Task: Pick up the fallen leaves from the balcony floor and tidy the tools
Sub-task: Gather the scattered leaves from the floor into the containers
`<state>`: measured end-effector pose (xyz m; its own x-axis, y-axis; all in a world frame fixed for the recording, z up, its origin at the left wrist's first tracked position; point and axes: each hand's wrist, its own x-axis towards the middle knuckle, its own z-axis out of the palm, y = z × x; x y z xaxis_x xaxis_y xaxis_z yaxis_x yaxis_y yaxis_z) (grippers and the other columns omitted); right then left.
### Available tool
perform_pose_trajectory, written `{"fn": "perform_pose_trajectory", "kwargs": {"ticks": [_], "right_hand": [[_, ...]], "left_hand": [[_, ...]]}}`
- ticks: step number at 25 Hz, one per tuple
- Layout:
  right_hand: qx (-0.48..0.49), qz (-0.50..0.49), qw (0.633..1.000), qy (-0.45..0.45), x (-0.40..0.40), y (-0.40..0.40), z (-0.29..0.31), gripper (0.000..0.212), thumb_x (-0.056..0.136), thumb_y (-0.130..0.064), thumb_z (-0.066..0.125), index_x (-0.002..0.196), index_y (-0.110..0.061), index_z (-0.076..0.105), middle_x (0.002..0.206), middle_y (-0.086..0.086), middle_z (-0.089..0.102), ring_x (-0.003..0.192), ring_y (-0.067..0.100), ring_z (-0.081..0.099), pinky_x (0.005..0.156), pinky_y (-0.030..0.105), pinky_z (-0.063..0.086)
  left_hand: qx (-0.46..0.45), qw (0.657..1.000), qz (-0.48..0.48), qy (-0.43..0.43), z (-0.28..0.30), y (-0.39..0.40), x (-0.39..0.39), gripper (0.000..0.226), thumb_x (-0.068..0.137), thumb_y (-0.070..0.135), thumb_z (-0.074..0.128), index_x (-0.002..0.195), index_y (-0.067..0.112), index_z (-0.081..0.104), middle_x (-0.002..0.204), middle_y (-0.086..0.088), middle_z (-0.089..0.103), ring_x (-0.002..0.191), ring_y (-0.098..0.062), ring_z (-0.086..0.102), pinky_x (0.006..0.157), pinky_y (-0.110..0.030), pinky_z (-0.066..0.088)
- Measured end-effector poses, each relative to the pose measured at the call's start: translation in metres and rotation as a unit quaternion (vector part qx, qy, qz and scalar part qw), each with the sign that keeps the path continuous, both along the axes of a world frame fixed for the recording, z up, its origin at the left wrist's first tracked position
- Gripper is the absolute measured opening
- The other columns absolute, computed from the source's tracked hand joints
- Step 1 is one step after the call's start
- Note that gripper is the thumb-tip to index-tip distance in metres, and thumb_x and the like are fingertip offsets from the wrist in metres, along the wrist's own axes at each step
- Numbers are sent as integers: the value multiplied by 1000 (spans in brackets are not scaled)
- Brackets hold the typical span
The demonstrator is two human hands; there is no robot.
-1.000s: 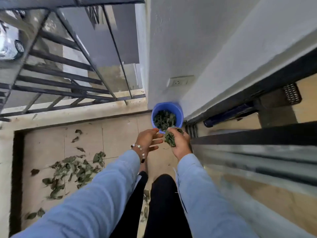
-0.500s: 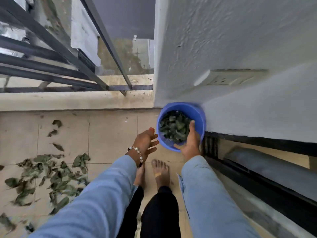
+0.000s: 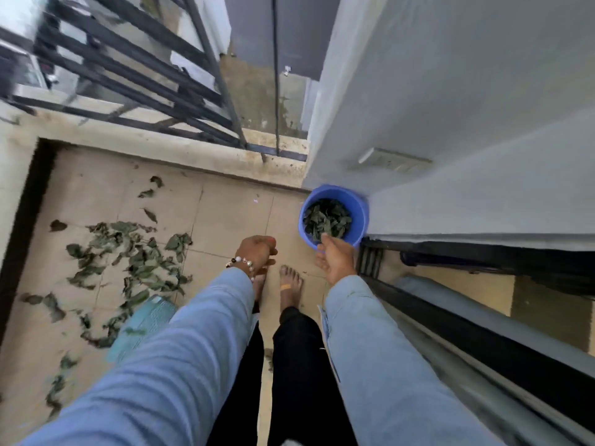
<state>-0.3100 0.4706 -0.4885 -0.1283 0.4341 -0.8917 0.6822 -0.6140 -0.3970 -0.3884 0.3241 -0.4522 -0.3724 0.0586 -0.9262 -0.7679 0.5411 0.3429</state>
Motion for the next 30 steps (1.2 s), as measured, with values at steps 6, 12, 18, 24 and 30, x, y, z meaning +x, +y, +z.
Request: {"fn": "perform_pose_trajectory", "kwargs": {"ticks": [6,12,18,24,30], "right_hand": [[13,276,961,13,-12,-61,118,18,87,-12,54,69,-14,56,59,4,53,50,17,48,45,23,38],[39,608,792,32,-34,-168,167,12,85,-18,59,74,-14,61,66,6,58,55,20,50,49,25,41],[165,895,396,122,-25,-342,190,25,91,-23,54,101,-3,66,97,14,66,93,31,60,79,33,47],[244,950,6,194,60,-509,195,29,94,-25,48,114,-9,61,115,13,64,107,32,59,86,37,49],[205,929,-186,245,163,-616,206,30,96,-27,48,116,-10,61,120,15,60,116,36,51,98,42,42]], "left_hand": [[-68,988,-35,134,97,-96,37,9,89,28,57,90,24,65,102,-9,71,97,-32,66,90,-39,53],[-145,967,150,144,121,-207,104,20,91,29,56,103,18,67,104,-12,70,97,-34,64,85,-39,53],[-207,901,347,156,149,-335,199,22,91,23,57,106,13,69,108,-15,70,101,-34,62,88,-39,51],[-287,864,395,125,174,-440,334,28,98,21,48,117,10,66,119,-15,65,112,-32,59,92,-34,47],[-340,776,529,46,169,-478,467,29,97,22,50,118,8,64,123,-17,63,114,-33,56,93,-37,47]]}}
